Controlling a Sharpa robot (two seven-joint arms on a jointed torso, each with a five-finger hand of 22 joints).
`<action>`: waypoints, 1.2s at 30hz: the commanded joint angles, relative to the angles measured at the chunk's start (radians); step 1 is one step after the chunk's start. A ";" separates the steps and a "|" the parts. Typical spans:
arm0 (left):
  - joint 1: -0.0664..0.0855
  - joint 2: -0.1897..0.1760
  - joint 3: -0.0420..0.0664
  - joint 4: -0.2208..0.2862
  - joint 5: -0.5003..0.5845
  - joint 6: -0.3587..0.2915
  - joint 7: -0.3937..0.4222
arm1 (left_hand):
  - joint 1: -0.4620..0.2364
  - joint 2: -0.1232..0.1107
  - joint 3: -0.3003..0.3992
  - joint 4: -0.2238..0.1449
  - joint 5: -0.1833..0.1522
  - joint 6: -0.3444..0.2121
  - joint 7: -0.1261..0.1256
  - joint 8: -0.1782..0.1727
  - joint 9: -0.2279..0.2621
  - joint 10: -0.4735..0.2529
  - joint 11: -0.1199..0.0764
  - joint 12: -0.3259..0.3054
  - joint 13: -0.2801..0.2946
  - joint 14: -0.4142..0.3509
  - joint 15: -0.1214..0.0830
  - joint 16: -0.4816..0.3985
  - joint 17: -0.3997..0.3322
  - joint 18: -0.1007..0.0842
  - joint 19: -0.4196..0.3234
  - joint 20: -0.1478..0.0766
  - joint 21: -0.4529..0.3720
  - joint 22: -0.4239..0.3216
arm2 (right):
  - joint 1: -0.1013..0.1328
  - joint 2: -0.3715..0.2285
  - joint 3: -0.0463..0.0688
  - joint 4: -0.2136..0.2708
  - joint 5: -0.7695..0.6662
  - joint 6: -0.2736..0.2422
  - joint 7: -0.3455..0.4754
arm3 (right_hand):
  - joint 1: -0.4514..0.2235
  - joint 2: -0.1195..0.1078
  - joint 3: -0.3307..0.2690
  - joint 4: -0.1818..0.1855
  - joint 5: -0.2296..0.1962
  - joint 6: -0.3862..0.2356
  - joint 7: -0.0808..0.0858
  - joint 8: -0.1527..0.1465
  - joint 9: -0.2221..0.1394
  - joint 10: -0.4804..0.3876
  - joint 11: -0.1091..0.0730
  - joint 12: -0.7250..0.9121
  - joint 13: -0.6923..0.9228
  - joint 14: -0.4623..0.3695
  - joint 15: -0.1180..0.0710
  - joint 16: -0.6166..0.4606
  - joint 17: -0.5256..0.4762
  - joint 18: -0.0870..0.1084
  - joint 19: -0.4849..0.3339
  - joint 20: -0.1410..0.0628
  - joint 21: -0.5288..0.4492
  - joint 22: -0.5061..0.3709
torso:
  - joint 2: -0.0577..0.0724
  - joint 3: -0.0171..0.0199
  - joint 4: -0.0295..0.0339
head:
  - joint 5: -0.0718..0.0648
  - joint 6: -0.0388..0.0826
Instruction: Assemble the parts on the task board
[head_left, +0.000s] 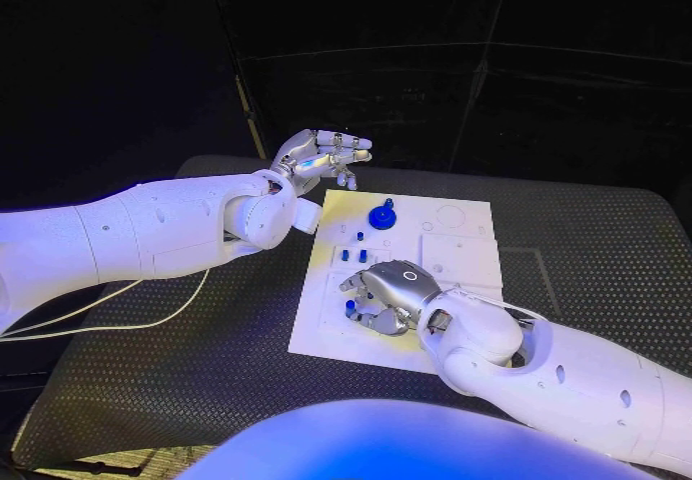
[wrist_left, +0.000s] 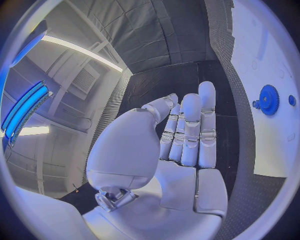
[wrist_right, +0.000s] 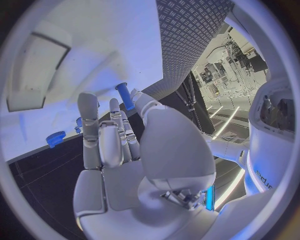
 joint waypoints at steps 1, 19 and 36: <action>0.001 -0.003 0.001 -0.002 0.002 0.013 0.002 | -0.007 0.001 -0.002 -0.005 -0.001 -0.006 0.003 0.004 -0.001 -0.005 -0.002 0.007 0.000 -0.006 0.000 -0.004 -0.001 0.014 -0.008 -0.002 -0.004 -0.001 | 0.001 -0.047 0.001 0.047 0.035 -0.082 0.032 | -0.014 -0.021 -0.032 0.011 0.023 -0.004 0.000 0.008 0.003 -0.006 -0.002 0.010 0.004 0.038 -0.005 0.009 0.006 -0.010 0.004 -0.005 -0.004 0.005 | -0.002 0.0002 -0.0020 | 0.000 0.000; -0.001 -0.010 0.000 -0.009 0.002 0.014 0.002 | -0.008 0.001 -0.002 -0.006 -0.001 -0.008 0.003 0.004 -0.001 -0.007 -0.001 0.008 0.000 -0.007 0.001 -0.004 -0.002 0.014 -0.008 -0.001 -0.004 -0.002 | 0.034 -0.391 0.106 0.249 0.553 -0.192 0.079 | 0.029 0.029 -0.192 0.074 0.078 0.196 -0.013 0.106 0.038 0.249 -0.046 0.246 0.149 0.064 -0.039 0.083 0.120 -0.034 0.086 -0.034 0.087 0.160 | -0.011 0.0016 -0.0105 | -0.089 0.000; -0.001 -0.018 -0.001 0.004 0.002 0.025 -0.001 | -0.005 0.004 0.000 -0.008 -0.001 -0.008 0.003 0.005 -0.001 -0.008 -0.002 0.009 0.000 -0.008 0.000 -0.004 -0.002 0.014 -0.009 -0.001 -0.005 -0.002 | 0.009 -0.515 0.110 0.230 0.348 -0.005 -0.261 | -0.107 0.042 -0.393 0.203 0.120 0.209 -0.034 0.191 0.103 0.386 -0.058 1.274 1.337 0.098 -0.047 0.191 0.342 -0.062 0.152 -0.046 0.186 0.333 | -0.013 0.0011 -0.0168 | -0.185 0.000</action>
